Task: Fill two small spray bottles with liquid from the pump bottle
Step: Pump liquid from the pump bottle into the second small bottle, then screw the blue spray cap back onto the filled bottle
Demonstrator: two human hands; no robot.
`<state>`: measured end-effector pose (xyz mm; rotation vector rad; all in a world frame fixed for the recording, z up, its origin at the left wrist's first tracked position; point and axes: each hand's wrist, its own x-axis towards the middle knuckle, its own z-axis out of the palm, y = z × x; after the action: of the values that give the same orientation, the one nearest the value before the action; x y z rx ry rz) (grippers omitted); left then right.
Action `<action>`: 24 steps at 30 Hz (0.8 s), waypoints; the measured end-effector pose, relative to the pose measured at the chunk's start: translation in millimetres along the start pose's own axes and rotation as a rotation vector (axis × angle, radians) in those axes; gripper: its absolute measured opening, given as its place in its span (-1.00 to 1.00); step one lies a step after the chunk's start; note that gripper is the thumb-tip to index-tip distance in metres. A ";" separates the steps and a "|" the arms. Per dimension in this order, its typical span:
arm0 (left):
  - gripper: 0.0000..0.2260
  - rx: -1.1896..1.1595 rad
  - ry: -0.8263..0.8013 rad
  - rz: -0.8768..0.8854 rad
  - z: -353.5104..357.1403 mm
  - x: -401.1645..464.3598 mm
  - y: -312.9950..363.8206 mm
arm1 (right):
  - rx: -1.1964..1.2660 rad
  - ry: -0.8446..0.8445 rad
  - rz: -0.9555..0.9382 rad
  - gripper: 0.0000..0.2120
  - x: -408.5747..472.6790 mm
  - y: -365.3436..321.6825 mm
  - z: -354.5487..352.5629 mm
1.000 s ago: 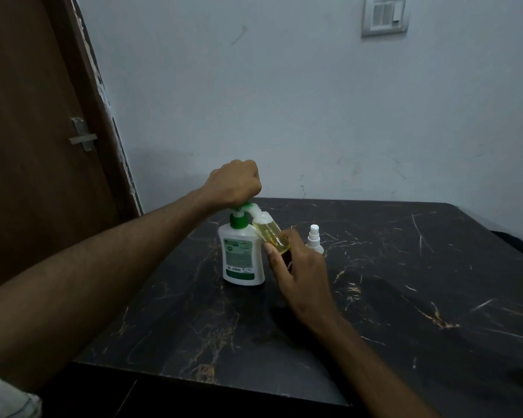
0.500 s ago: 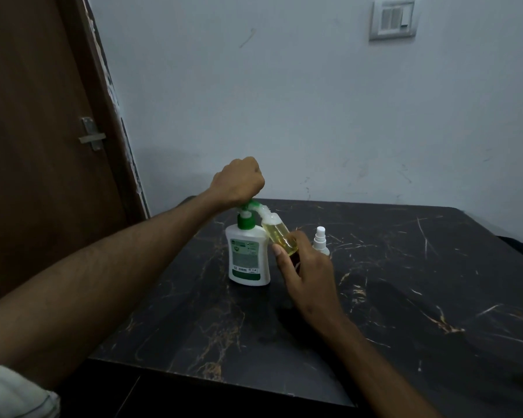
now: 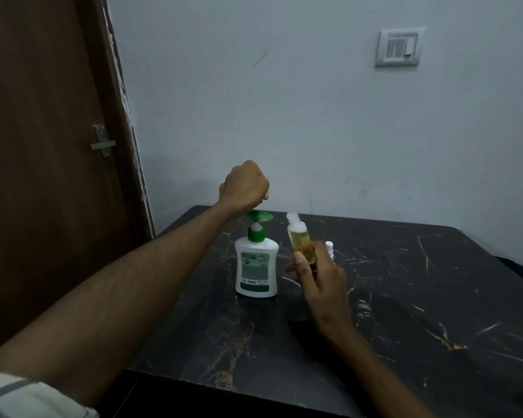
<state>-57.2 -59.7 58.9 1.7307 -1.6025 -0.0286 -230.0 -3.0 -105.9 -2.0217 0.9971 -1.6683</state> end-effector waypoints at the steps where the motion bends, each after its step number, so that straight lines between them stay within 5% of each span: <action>1: -0.78 -0.015 0.014 -0.008 -2.5 -0.6 0.3 | 0.002 -0.002 0.003 -0.78 0.3 -1.0 0.6; 7: -0.78 -0.018 0.102 0.033 -19.7 -15.7 0.3 | -0.008 -0.046 0.017 -0.78 3.6 -6.3 -0.4; 14: -0.98 -0.028 0.392 0.344 -28.3 -100.0 -6.2 | 0.027 -0.110 0.062 -0.88 7.3 -23.9 -7.6; 24: -0.82 -0.458 0.146 0.197 20.4 -222.4 -3.7 | 0.167 -0.302 0.164 -0.83 -44.8 -71.7 -35.7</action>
<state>-111.1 121.0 -60.7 1.1949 -1.5095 -0.1573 -245.4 84.4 -82.3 -1.9498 0.8609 -1.2712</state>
